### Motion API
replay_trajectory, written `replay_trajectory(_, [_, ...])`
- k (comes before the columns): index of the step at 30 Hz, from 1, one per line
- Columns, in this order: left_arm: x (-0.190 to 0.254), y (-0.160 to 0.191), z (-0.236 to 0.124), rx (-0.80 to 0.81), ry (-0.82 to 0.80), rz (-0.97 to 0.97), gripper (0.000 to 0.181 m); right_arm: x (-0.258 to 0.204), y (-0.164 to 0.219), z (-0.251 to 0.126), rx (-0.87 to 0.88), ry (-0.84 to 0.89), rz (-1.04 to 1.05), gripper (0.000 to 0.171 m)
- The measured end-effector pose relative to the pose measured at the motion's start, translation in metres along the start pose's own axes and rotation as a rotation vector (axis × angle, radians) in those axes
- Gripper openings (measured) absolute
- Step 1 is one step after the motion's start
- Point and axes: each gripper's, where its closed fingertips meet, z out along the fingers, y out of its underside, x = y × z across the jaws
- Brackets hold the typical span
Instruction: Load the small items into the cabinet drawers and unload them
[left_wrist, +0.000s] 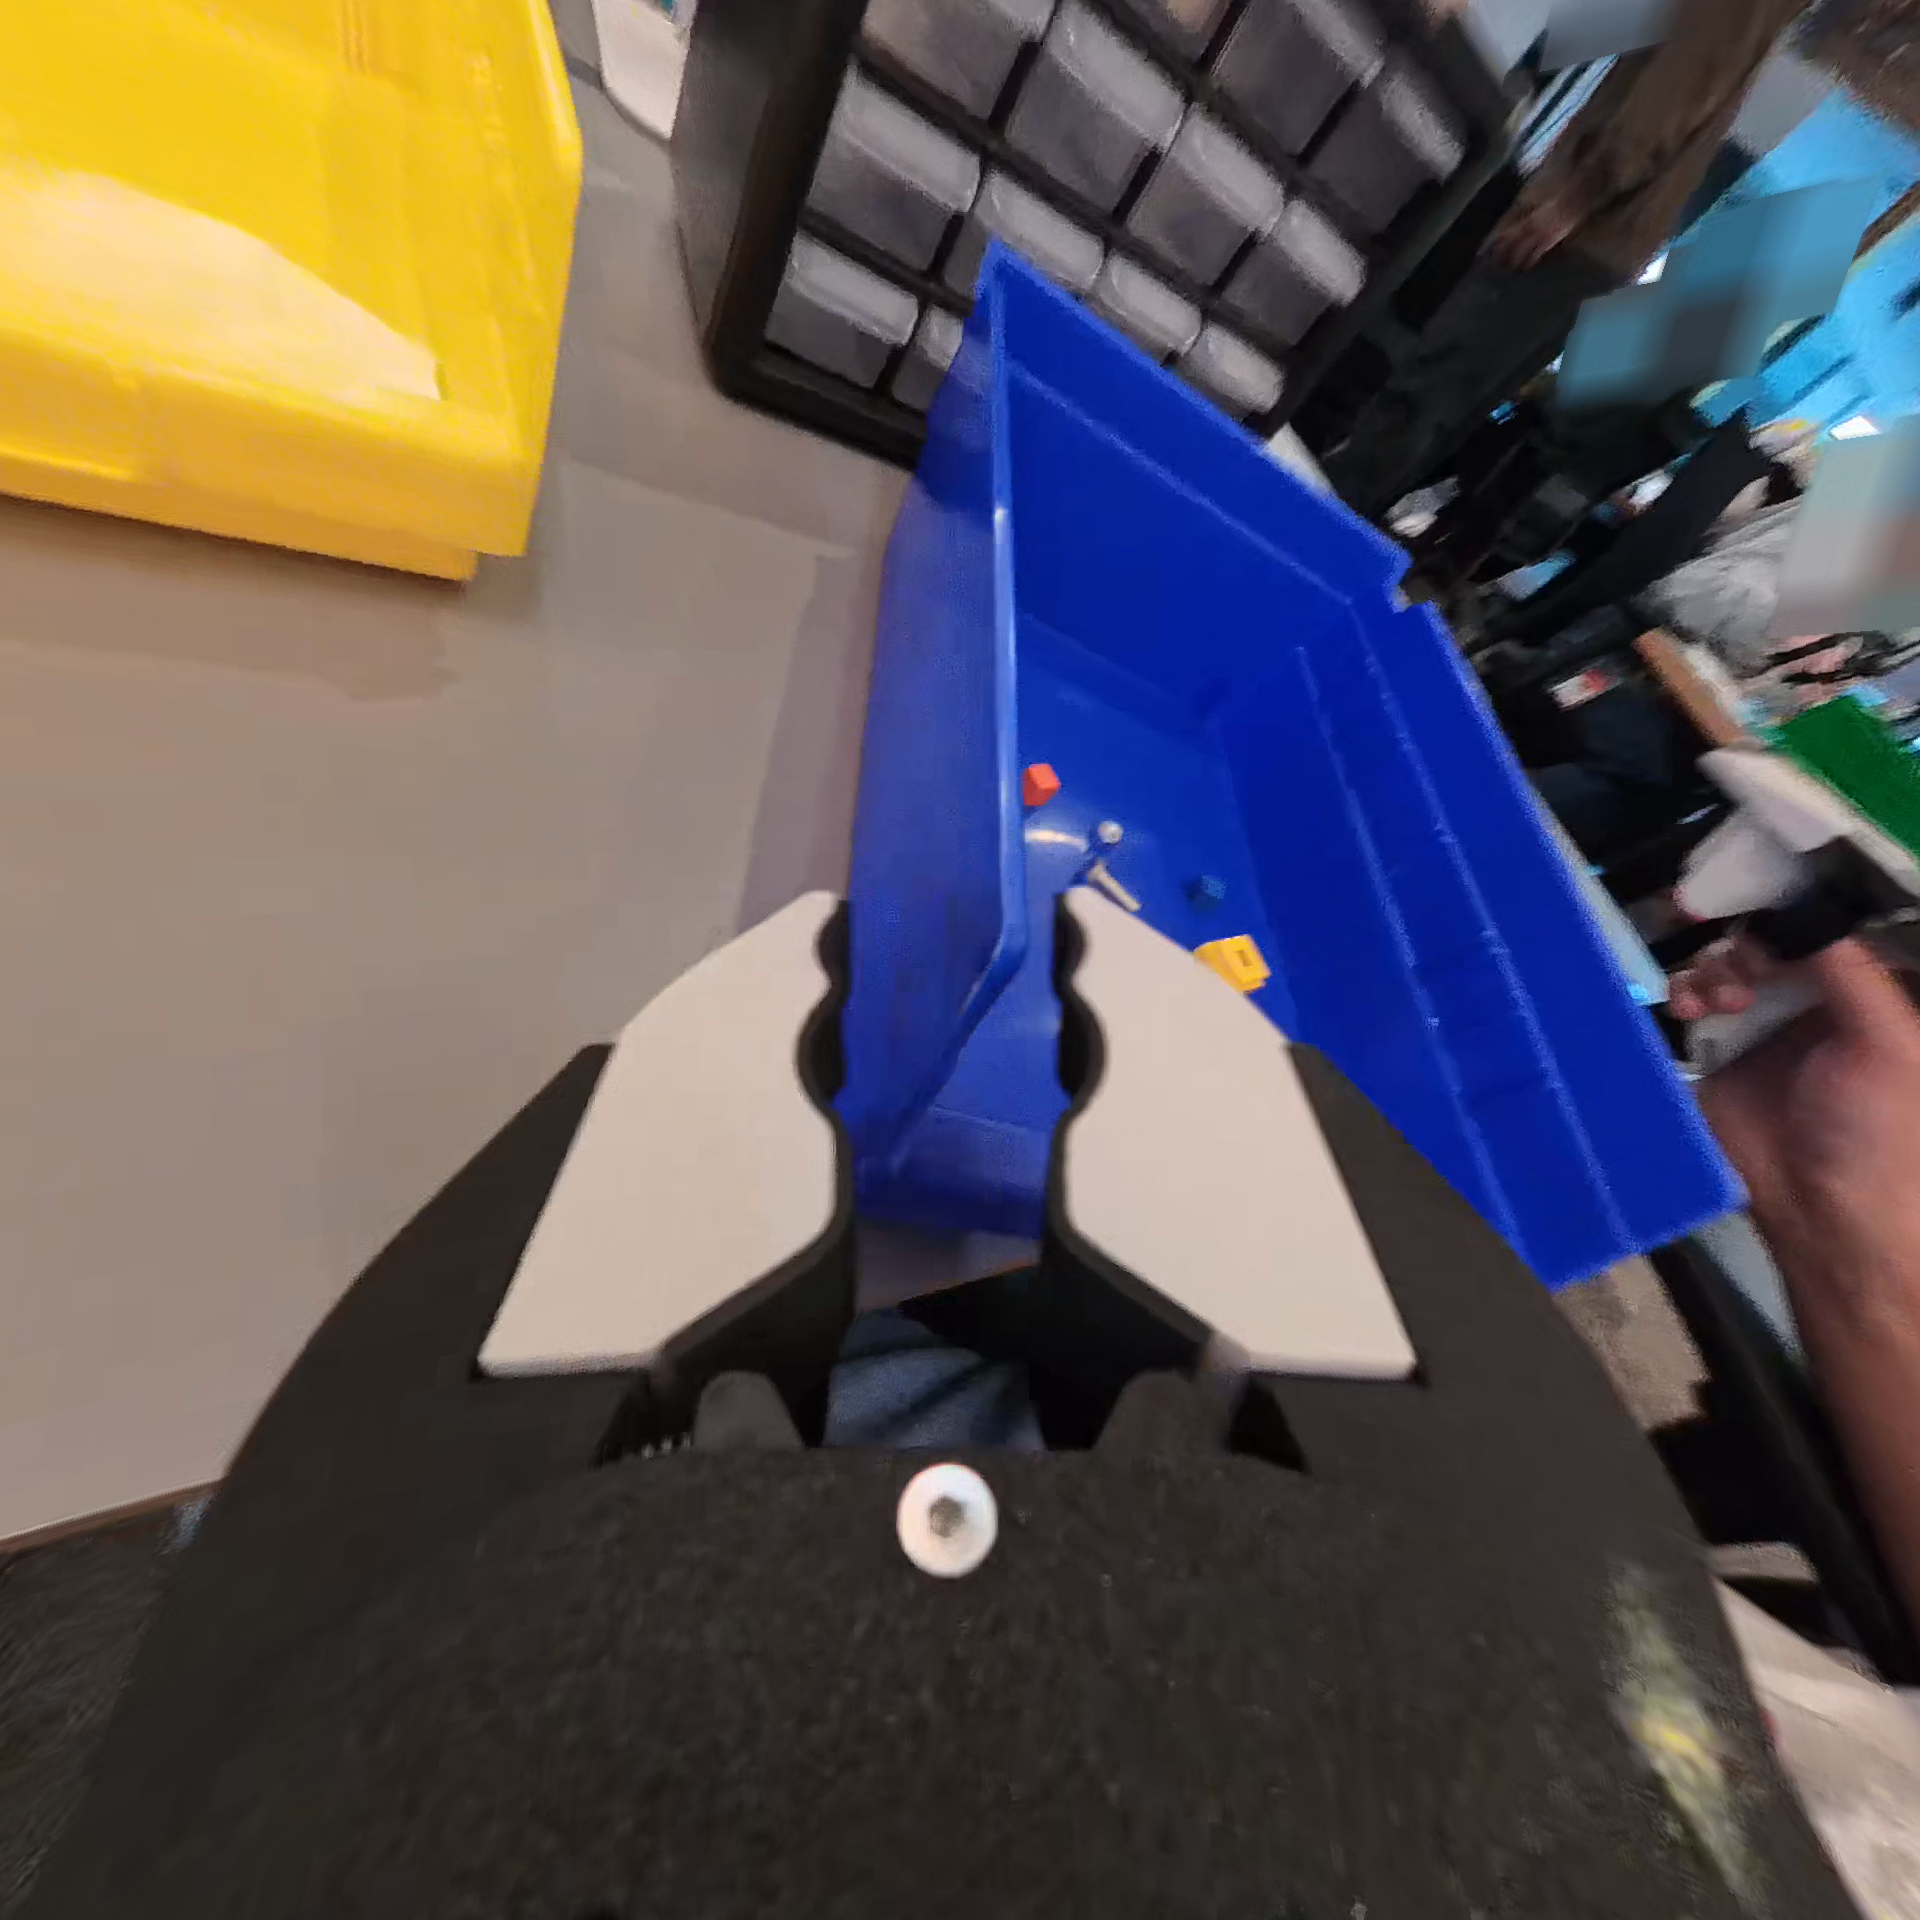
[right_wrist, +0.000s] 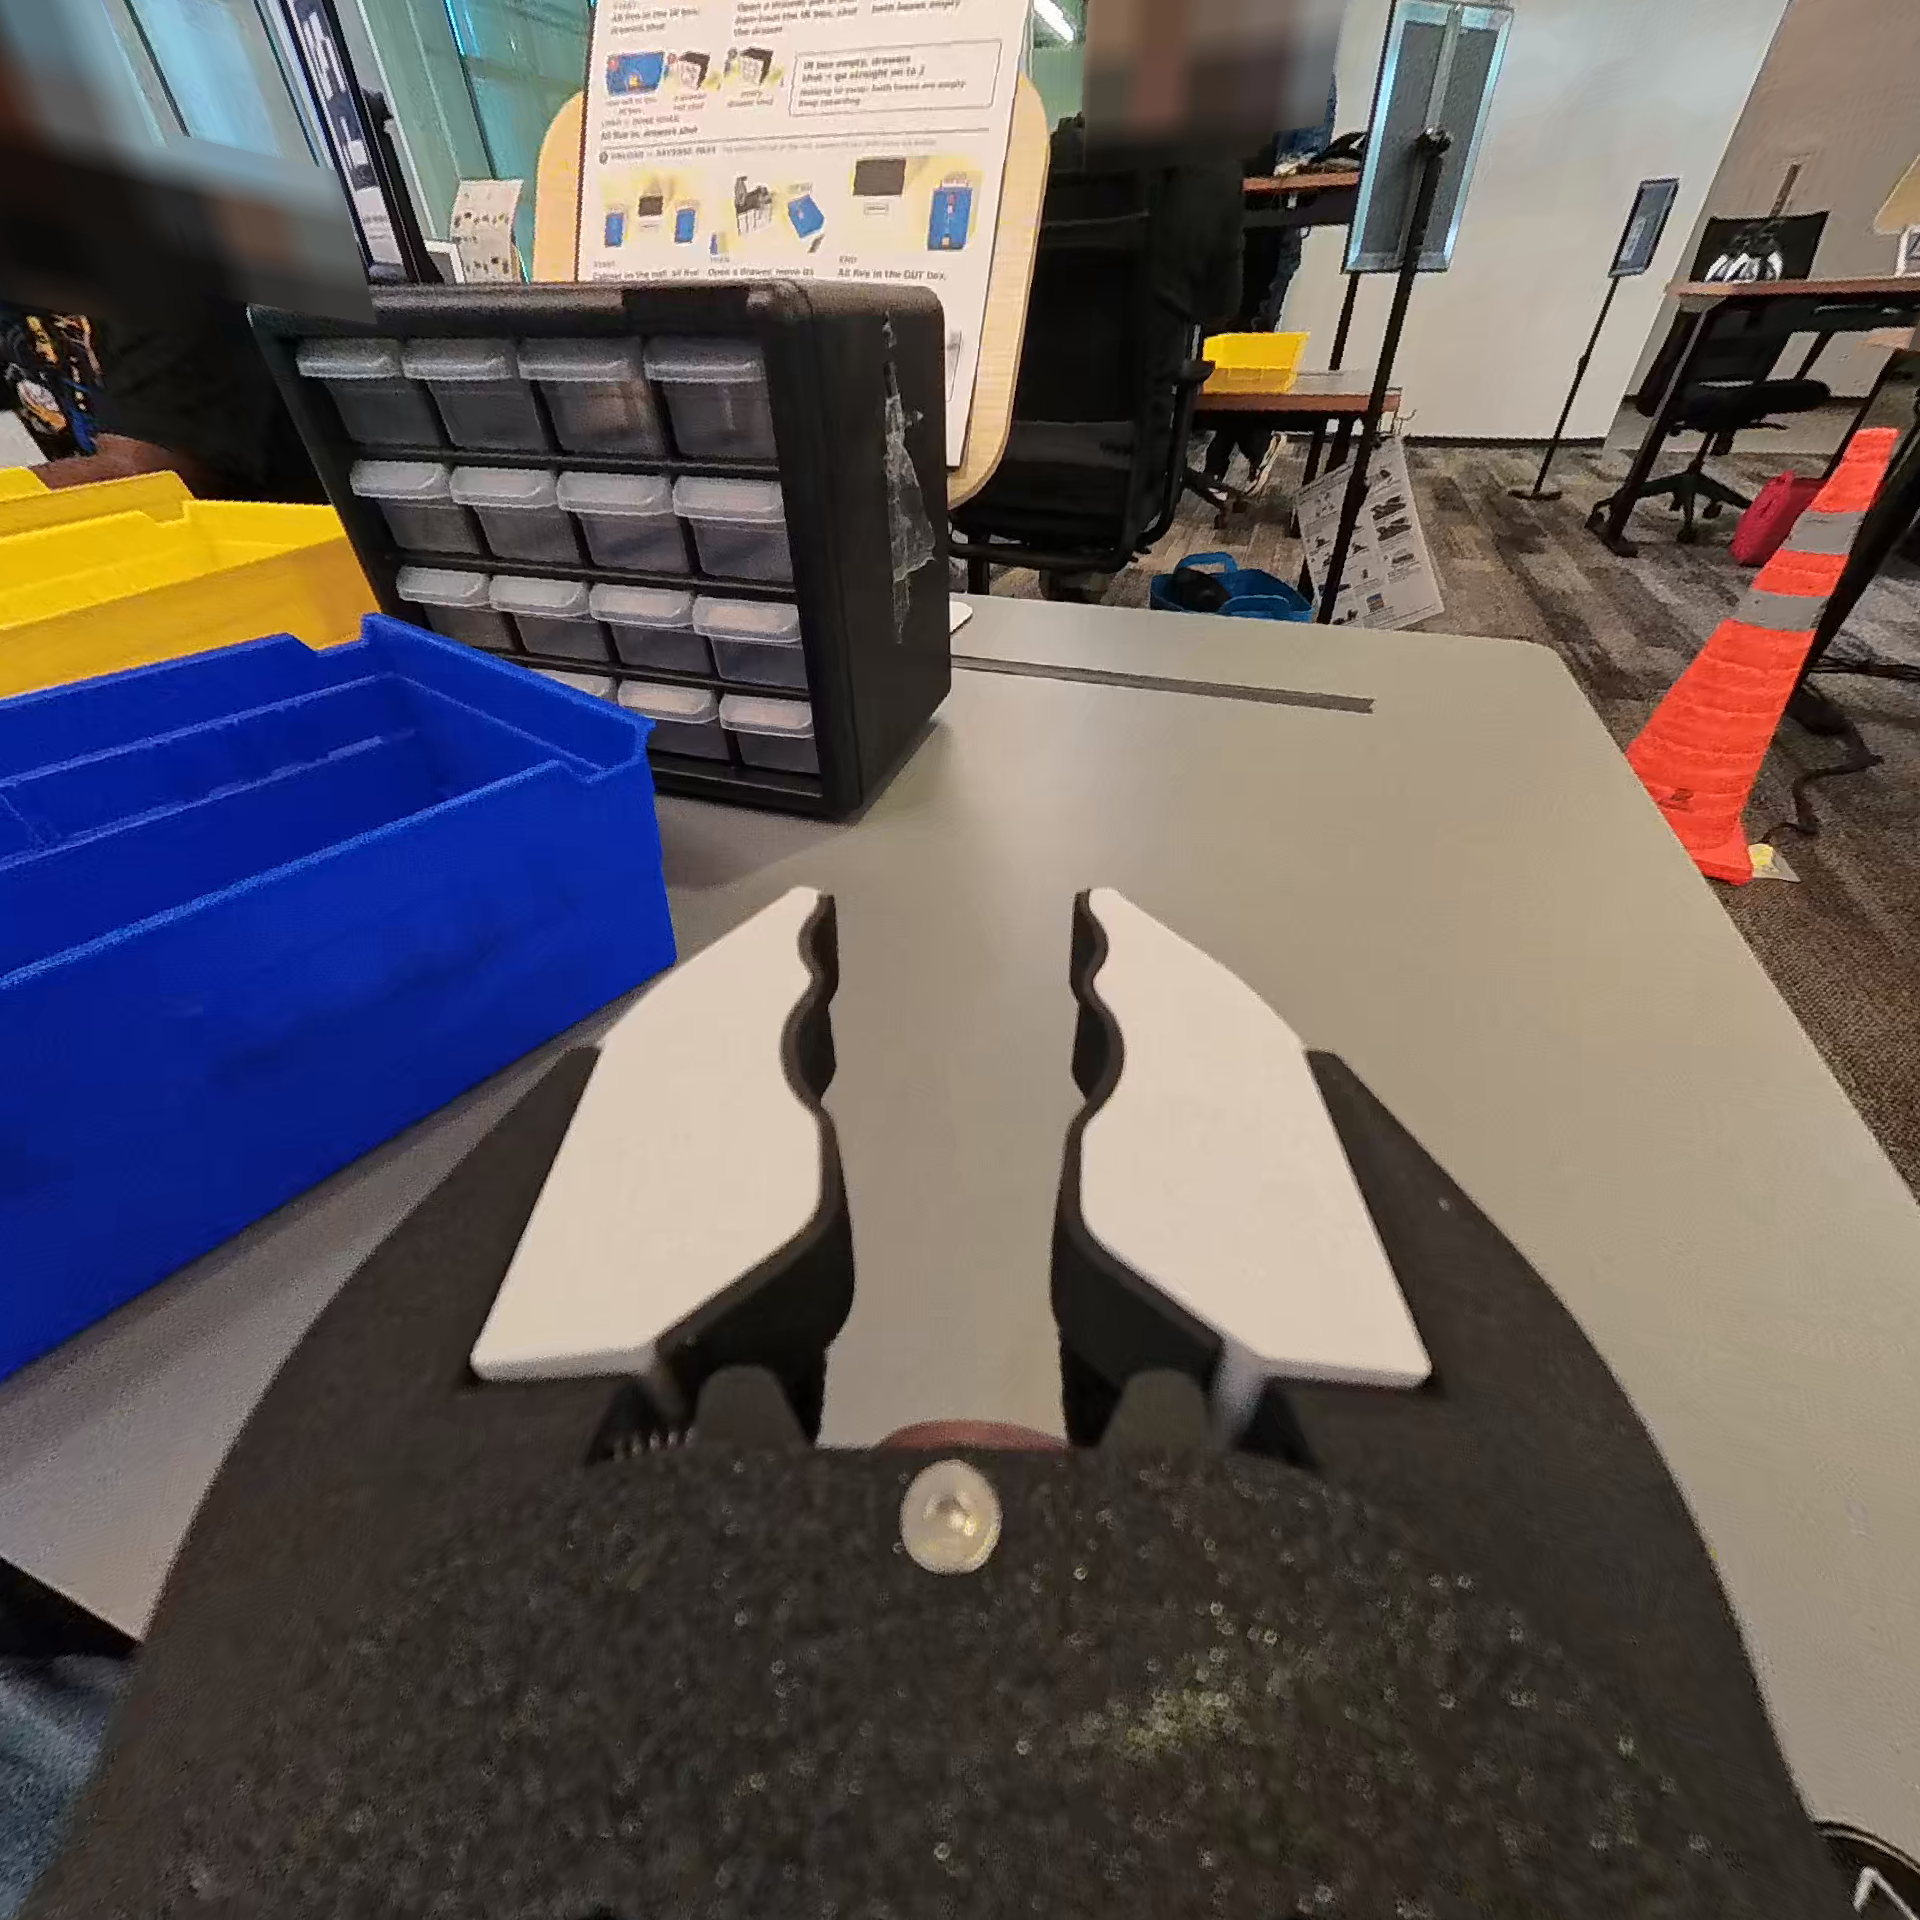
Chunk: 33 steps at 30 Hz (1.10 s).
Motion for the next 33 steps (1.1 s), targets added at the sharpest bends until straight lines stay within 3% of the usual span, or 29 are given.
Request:
replay_trajectory(2, [-0.001, -0.01, -0.02, 0.026, 0.078, 0.0, 0.061, -0.001, 0.001, 0.0, -0.003, -0.009, 0.003, 0.043])
replay_trajectory(4, [-0.024, -0.023, -0.046, 0.058, 0.055, 0.035, 0.07, -0.002, 0.0, 0.0, -0.001, -0.017, -0.016, 0.043])
replay_trajectory(9, [-0.158, -0.086, -0.088, 0.095, -0.286, 0.149, 0.071, -0.033, -0.003, 0.009, -0.007, -0.112, -0.156, 0.046])
replay_trajectory(15, [-0.235, -0.136, -0.034, 0.026, -0.397, 0.185, 0.066, -0.094, -0.014, 0.023, -0.018, -0.288, -0.185, 0.046])
replay_trajectory(18, [-0.251, -0.152, -0.002, 0.01, -0.409, 0.171, 0.044, -0.126, -0.03, 0.028, -0.021, -0.36, -0.276, 0.04])
replay_trajectory(19, [-0.253, -0.153, 0.004, -0.002, -0.406, 0.166, 0.011, -0.137, -0.036, 0.03, -0.023, -0.383, -0.312, 0.038])
replay_trajectory(20, [-0.257, -0.153, 0.005, -0.016, -0.43, 0.182, 0.003, -0.148, -0.042, 0.033, -0.034, -0.406, -0.345, 0.038])
replay_trajectory(24, [-0.249, -0.137, -0.018, -0.024, -0.458, 0.246, 0.003, -0.2, -0.063, 0.05, -0.125, -0.527, -0.424, 0.039])
replay_trajectory(31, [-0.235, -0.087, -0.117, 0.0, -0.432, 0.173, 0.002, -0.346, -0.075, 0.112, -0.407, -0.865, -0.535, 0.04])
replay_trajectory(33, [-0.233, -0.074, -0.142, 0.007, -0.428, 0.164, 0.003, -0.393, -0.065, 0.136, -0.56, -0.962, -0.606, 0.042])
